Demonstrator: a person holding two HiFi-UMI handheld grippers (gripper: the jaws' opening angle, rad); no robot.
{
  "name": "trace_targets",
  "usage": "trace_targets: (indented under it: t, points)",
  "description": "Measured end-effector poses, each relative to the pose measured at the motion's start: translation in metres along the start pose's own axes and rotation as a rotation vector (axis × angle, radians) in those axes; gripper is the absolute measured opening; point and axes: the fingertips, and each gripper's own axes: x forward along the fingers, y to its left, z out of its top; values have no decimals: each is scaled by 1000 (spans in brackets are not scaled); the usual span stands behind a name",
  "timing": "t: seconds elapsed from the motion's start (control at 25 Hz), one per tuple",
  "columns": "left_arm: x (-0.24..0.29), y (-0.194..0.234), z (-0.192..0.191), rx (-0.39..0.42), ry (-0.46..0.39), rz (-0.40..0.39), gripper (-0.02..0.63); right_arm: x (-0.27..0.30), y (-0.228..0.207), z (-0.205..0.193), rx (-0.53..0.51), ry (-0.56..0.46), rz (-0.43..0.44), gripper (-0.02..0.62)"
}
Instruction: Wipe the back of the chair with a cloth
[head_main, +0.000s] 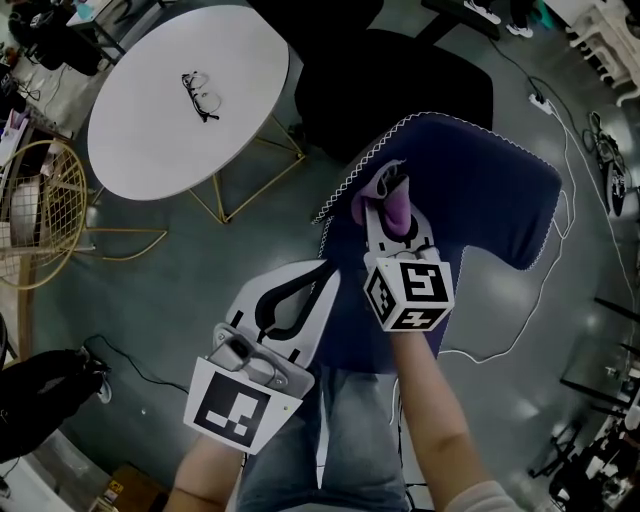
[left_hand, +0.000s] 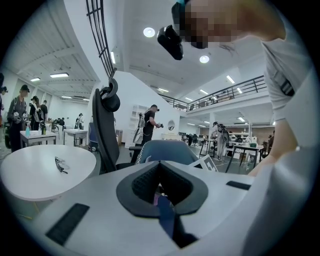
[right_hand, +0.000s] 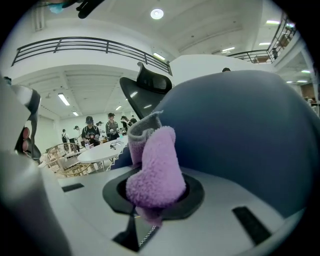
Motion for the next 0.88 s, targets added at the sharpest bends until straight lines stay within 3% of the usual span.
trace_targets:
  t: [0.88]
  points:
    - [37,-21,-4,16,28,-61,12,-23,-81,-11,23,27,-185,78]
